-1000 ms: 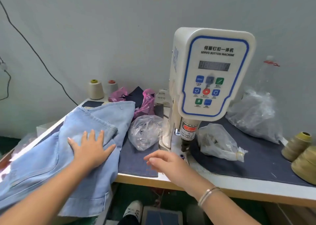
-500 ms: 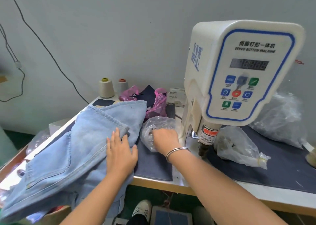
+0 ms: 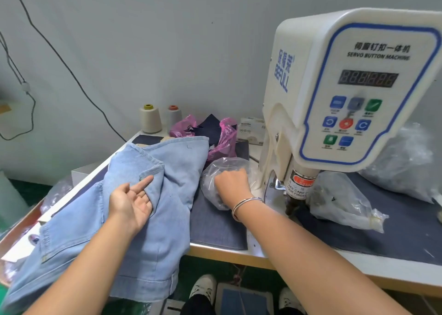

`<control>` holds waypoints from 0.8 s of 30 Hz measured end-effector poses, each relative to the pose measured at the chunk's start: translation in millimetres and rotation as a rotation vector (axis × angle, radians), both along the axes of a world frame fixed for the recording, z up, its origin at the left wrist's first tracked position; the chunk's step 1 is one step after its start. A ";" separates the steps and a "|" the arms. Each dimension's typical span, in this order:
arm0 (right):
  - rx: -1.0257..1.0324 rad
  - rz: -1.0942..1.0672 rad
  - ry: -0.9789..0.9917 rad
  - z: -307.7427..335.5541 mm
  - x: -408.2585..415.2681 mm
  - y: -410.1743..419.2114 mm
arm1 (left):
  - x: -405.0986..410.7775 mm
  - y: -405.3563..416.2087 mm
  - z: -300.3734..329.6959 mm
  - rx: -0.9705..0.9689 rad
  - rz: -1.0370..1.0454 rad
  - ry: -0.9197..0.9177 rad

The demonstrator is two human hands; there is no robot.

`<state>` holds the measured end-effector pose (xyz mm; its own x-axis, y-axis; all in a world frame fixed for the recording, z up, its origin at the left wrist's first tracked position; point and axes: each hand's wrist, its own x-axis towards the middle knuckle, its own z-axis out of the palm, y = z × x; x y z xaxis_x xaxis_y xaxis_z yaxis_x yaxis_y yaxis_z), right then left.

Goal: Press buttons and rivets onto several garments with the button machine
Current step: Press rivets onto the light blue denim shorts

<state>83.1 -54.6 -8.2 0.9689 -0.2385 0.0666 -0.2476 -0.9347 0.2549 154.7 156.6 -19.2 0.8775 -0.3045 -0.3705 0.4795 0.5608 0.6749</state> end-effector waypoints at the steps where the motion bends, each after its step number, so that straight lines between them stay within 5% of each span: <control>1: 0.008 0.000 -0.003 0.7 0.8 -0.4 | -0.9 0.0 0.3 -0.001 -0.015 0.003; 8: -0.026 0.017 -0.021 -5.0 8.5 2.3 | -1.9 -6.5 5.9 0.068 -0.034 0.005; 14: -0.038 0.017 -0.016 -6.2 12.9 1.9 | -11.7 -25.9 -11.3 0.324 0.008 -0.222; 16: 0.020 0.002 -0.042 -4.9 16.4 3.5 | -20.9 -37.4 -16.6 0.630 -0.031 -0.449; 20: 0.080 0.017 -0.099 -9.4 18.3 6.7 | -57.5 -68.6 -48.4 1.628 -0.122 -1.092; 24: 0.036 0.079 -0.137 -18.9 15.6 5.5 | -59.8 -70.7 -50.8 1.798 -0.065 -1.109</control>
<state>98.7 -49.0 -27.1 0.9670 -0.1666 0.1925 -0.2032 -0.9606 0.1894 94.9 85.8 -70.1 0.8892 -0.3263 0.3208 -0.4163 -0.8678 0.2712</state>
